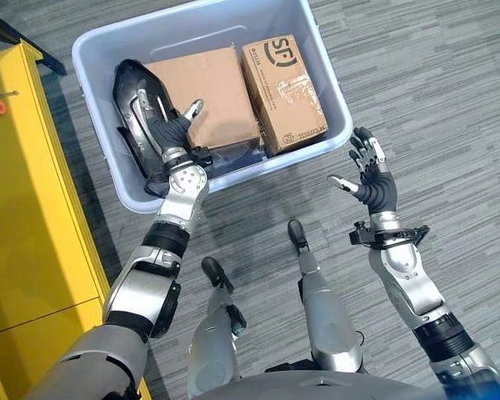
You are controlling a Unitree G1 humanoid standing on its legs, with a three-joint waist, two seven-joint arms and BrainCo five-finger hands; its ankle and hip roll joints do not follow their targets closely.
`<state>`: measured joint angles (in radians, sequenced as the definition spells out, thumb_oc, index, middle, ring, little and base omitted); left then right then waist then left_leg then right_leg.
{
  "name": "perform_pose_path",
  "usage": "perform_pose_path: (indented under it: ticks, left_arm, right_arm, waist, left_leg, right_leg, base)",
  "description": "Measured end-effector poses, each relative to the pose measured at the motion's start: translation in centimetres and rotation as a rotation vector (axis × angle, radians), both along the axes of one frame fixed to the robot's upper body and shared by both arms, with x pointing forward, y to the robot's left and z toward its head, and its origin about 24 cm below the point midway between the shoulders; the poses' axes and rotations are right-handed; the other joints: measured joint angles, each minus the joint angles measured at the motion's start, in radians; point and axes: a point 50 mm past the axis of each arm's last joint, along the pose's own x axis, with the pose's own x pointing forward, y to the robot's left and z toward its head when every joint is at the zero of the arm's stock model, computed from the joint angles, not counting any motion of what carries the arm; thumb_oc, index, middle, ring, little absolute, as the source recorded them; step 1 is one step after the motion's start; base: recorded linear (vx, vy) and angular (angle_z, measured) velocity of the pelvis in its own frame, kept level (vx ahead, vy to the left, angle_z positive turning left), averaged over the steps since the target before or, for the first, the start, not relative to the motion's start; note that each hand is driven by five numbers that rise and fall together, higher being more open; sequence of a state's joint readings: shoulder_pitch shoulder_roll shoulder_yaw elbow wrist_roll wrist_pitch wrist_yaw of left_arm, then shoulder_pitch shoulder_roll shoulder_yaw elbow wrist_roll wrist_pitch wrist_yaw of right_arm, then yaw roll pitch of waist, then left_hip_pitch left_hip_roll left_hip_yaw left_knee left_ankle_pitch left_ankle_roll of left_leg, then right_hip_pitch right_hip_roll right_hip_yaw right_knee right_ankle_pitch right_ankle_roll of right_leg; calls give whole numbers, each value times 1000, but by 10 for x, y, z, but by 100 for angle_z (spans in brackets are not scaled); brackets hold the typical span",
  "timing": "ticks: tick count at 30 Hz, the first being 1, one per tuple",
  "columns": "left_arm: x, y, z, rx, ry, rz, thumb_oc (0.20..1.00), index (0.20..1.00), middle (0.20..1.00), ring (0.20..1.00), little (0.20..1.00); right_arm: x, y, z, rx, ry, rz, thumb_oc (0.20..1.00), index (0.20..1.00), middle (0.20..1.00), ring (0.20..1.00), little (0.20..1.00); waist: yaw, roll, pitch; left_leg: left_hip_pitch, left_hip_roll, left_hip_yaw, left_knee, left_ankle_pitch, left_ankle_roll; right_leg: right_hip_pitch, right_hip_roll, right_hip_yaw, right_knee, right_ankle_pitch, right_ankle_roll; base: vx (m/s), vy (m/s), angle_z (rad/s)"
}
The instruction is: Move parts from the plastic box to the shelf.
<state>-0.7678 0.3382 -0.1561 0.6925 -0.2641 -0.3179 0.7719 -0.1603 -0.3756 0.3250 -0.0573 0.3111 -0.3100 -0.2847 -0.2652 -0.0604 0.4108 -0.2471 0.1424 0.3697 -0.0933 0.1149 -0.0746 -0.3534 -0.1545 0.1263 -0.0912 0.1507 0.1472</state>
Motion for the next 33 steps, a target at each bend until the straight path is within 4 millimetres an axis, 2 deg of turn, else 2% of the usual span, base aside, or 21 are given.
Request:
perform_pose_path:
  ticks: [2,4,7,11,15,18,21,22,23,26,28,33]
  left_arm:
    - [4,2,2,5,15,13,1000,1000,1000,1000,1000]
    - [10,8,0,-11,61,45,1000,1000,1000,1000,1000]
    - [18,13,-6,-40,136,65,1000,1000,1000,1000,1000]
    - [23,12,-2,-32,169,20,1000,1000,1000,1000,1000]
    - [31,14,12,108,206,-37,1000,1000,1000,1000,1000]
    - [34,18,16,268,276,-66,1000,1000,1000,1000,1000]
    - [38,16,21,335,304,-101,1000,1000,1000,1000,1000]
    - [38,15,20,345,310,-108,1000,1000,1000,1000,1000]
    - [39,11,17,445,348,-125,1000,1000,1000,1000,1000]
    - [40,5,12,554,394,-146,1000,1000,1000,1000,1000]
    - [40,-4,7,699,430,-171,1000,1000,1000,1000,1000]
    - [38,-13,0,770,438,-210,1000,1000,1000,1000,1000]
  right_arm:
    - [0,0,0,2,-4,-1,1000,1000,1000,1000,1000]
    - [0,2,0,1,-2,6,1000,1000,1000,1000,1000]
    - [-2,5,0,1,-1,23,1000,1000,1000,1000,1000]
    - [-3,8,2,15,-4,49,1000,1000,1000,1000,1000]
    - [-6,4,6,-24,-26,81,1000,1000,1000,1000,1000]
    - [-9,4,8,-24,-30,110,1000,1000,1000,1000,1000]
    - [-13,3,7,-12,-25,131,1000,1000,1000,1000,1000]
    - [-14,2,5,-14,-19,136,1000,1000,1000,1000,1000]
    - [-18,-1,2,-27,-5,143,1000,1000,1000,1000,1000]
    - [-21,-5,-1,-33,7,142,1000,1000,1000,1000,1000]
    - [-20,-7,1,-37,-3,142,1000,1000,1000,1000,1000]
    - [-20,-6,1,-43,-5,155,1000,1000,1000,1000,1000]
  waist:
    - [-1,-1,0]
    - [-5,-16,8]
    - [-30,-42,11]
    - [-50,-52,8]
    - [-62,-55,6]
    - [-72,-57,5]
    - [-73,-61,2]
    - [-75,-62,1]
    - [-77,-62,0]
    - [-81,-66,-5]
    - [-79,-69,-12]
    - [-70,-67,-14]
  left_leg:
    - [-14,0,-4,0,2,-3]
    - [-20,0,1,0,4,-4]
    - [-20,2,4,0,3,-4]
    - [-24,9,7,0,3,-5]
    - [-44,10,12,0,5,-8]
    - [-48,10,15,-1,6,-10]
    - [-49,10,30,-1,6,-10]
    - [-49,10,32,-1,6,-10]
    - [-50,9,34,-1,6,-10]
    - [-51,10,37,-1,6,-10]
    - [-51,10,43,-1,6,-10]
    - [-52,9,44,0,10,-11]
  right_leg:
    - [-14,0,-2,0,3,-1]
    - [-23,1,1,0,6,-3]
    - [-25,4,3,0,6,-3]
    - [-31,10,5,0,7,-3]
    - [-56,14,13,0,14,-10]
    - [-65,15,20,0,15,-9]
    - [-73,15,29,0,19,-8]
    - [-75,16,32,0,20,-8]
    - [-79,16,37,0,21,-8]
    - [-83,18,42,0,23,-8]
    - [-87,19,49,0,26,-8]
    - [-88,19,49,1,28,-8]
  base:
    - [-4,11,2]
    - [-3,23,-5]
    - [0,11,-2]
    - [2,22,-3]
    - [20,38,-5]
    - [60,51,-5]
    - [12,15,-8]
    - [13,19,-10]
    - [12,22,-8]
    - [14,5,-6]
    - [12,5,-7]
    - [-31,-14,0]
